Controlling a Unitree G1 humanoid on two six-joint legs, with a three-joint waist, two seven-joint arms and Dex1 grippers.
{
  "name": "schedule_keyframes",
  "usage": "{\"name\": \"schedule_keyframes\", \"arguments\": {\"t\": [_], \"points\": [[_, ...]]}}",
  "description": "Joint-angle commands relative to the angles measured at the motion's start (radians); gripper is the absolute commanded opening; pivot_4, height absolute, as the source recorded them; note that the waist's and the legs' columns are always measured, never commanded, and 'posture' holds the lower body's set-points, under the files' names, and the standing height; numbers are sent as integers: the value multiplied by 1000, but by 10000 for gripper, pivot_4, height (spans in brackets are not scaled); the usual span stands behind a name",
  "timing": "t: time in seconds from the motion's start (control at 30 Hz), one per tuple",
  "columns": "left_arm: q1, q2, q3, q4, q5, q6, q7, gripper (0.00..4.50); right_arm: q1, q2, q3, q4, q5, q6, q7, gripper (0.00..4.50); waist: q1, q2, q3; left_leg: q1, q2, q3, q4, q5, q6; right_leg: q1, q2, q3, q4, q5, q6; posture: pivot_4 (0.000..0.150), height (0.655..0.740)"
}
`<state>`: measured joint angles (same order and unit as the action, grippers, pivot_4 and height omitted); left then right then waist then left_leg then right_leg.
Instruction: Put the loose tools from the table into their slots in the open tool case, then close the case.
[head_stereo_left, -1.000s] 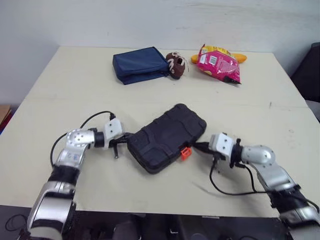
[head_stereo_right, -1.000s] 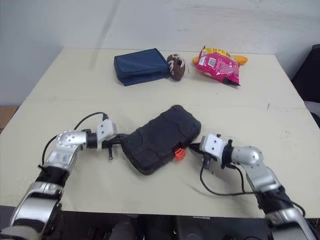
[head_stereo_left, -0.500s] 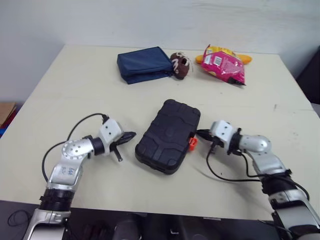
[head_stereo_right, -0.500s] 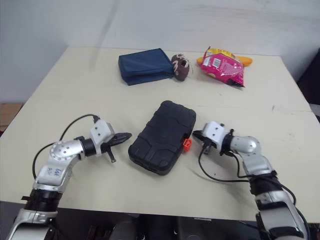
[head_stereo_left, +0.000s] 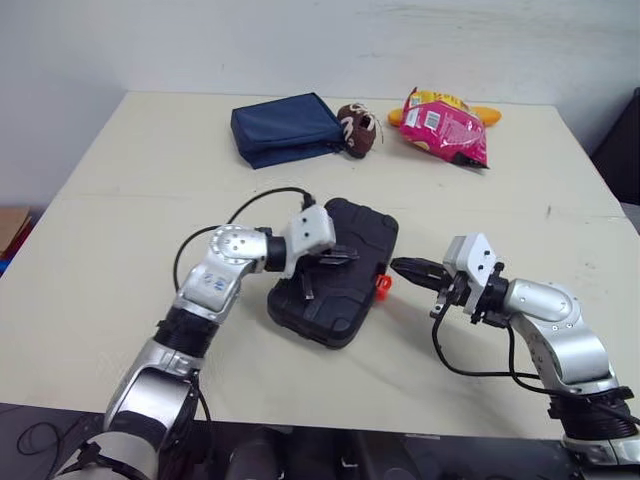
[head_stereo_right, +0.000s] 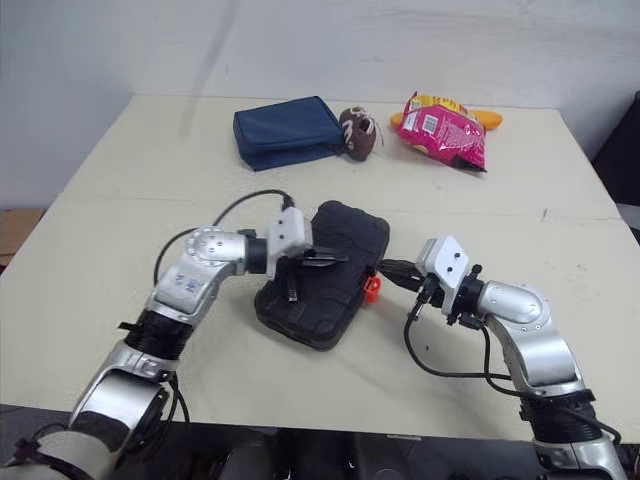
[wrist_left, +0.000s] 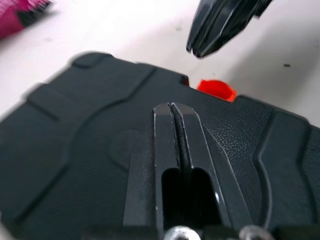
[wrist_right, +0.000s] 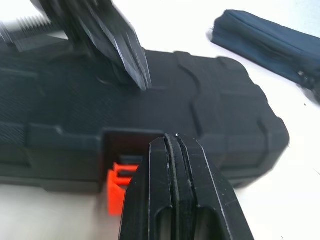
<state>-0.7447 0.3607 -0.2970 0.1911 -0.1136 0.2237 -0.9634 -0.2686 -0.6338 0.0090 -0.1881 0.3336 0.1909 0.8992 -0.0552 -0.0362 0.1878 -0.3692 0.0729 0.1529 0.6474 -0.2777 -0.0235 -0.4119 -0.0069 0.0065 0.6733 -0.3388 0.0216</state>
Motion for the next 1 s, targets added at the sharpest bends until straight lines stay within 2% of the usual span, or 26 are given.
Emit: {"name": "schedule_keyframes", "arguments": {"t": [0.03, 0.17, 0.5, 0.83, 1.0], "points": [[4, 4, -34, 29, 42, -22, -13, 0, 12, -14, 10, -72, -7, 21, -3, 850, 1, 0, 0, 0, 0, 0, 0, 0, 0, 0, 0, 0, 0, 0, 0, 1500, 7400], [37, -3, -34, 25, 39, -7, -8, 0, 43, -47, 58, -60, -93, -7, -2, 850, 2, 0, 0, 1, -1, 0, 1, 0, 0, 1, -1, 0, 0, 0, 0, 1500, 7400], [54, 25, -26, 33, 49, -10, -17, 0, 178, -113, 21, -66, -98, 19, 31, 850, 0, 2, -2, 2, -1, -2, 0, 0, 1, 3, -1, 0, 0, 0, 0, 1500, 7400], [64, 34, -45, 37, 66, 15, -19, 0, 44, 45, 130, 111, -196, -62, -50, 850, -3, 2, -3, 3, -1, -2, 0, 1, -1, 3, 0, 0, 1, -1, 0, 1500, 7400], [78, 69, -96, 114, 107, -63, -72, 0, -33, 115, 155, 199, -192, -153, -21, 850, -8, 3, -4, 5, 0, -2, 0, 1, -1, 4, 0, 0, 2, -1, 0, 1500, 7400]]}}
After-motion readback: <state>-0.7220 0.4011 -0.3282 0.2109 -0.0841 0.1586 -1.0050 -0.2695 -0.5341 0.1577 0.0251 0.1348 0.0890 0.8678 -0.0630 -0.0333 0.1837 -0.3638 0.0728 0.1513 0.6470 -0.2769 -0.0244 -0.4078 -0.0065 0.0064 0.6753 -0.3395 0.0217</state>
